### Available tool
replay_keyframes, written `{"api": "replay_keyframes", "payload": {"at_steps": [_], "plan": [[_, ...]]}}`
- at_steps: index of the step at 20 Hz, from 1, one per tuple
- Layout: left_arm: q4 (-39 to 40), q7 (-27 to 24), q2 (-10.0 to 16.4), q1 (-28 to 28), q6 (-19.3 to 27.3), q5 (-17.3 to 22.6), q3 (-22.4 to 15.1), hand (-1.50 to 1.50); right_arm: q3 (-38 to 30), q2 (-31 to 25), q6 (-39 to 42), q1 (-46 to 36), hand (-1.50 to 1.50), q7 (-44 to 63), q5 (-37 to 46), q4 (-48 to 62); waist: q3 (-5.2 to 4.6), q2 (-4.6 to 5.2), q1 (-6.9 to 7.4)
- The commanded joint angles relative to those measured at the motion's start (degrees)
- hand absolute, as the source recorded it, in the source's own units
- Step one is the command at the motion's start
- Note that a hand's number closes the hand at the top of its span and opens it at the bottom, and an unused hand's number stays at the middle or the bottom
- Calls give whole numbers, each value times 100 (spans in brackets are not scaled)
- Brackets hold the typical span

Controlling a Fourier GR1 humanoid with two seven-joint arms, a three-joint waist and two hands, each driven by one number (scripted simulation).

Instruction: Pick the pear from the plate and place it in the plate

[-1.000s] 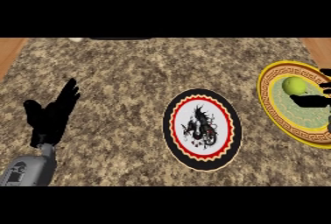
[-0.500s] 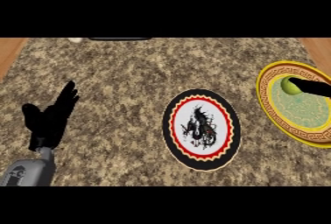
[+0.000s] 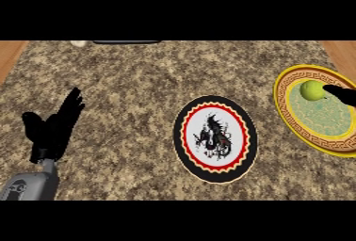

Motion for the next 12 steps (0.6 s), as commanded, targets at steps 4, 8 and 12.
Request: {"api": "replay_keyframes", "payload": {"at_steps": [4, 8, 12], "plan": [[273, -177, -27, -114, -173, -115, 189, 0, -905, -41, 921, 1053, -150, -533, -574, -608, -1, 23, 56], [-201, 246, -286, -60, -22, -240, 5, 0, -1304, 171, 1313, 1149, -150, -1333, -573, 16, 2, 26, 96], [390, 174, -134, -578, -290, -157, 377, 0, -1382, 125, 1222, 1380, -150, -764, -371, -633, -2, 26, 66]]}}
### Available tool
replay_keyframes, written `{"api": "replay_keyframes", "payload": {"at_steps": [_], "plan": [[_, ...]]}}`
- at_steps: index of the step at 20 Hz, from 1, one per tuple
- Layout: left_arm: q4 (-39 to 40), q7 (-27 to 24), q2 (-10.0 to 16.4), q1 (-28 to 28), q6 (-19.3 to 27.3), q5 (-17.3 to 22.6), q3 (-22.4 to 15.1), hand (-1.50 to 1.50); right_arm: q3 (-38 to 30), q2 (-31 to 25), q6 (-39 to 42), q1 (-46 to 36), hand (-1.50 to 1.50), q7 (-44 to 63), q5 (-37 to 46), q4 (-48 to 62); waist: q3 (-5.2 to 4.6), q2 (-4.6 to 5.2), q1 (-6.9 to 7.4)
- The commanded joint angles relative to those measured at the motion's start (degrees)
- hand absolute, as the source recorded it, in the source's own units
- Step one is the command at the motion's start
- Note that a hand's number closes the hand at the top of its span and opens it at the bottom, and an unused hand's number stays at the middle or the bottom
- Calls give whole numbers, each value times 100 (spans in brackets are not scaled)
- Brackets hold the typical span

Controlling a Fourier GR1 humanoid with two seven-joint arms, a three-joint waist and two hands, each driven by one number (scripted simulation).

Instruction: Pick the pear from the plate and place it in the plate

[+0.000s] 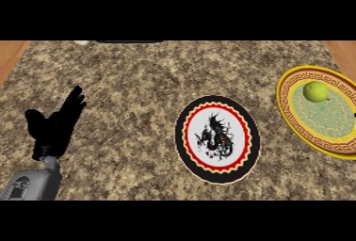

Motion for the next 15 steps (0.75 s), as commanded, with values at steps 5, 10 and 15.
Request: {"api": "replay_keyframes", "payload": {"at_steps": [5, 10, 15], "plan": [[-37, 145, 104, -40, -308, 17, 315, 0, -528, -4, 164, 481, -150, 249, 206, -492, -3, -1, 8], [-116, 522, -170, -217, -4, -256, 136, 0, -781, 50, 675, 846, -150, -130, 244, -169, -1, 0, 0], [-76, 144, -228, -112, -155, -298, 196, 0, -1037, 64, 1024, 627, -150, -788, 406, 890, 0, 5, 26]]}}
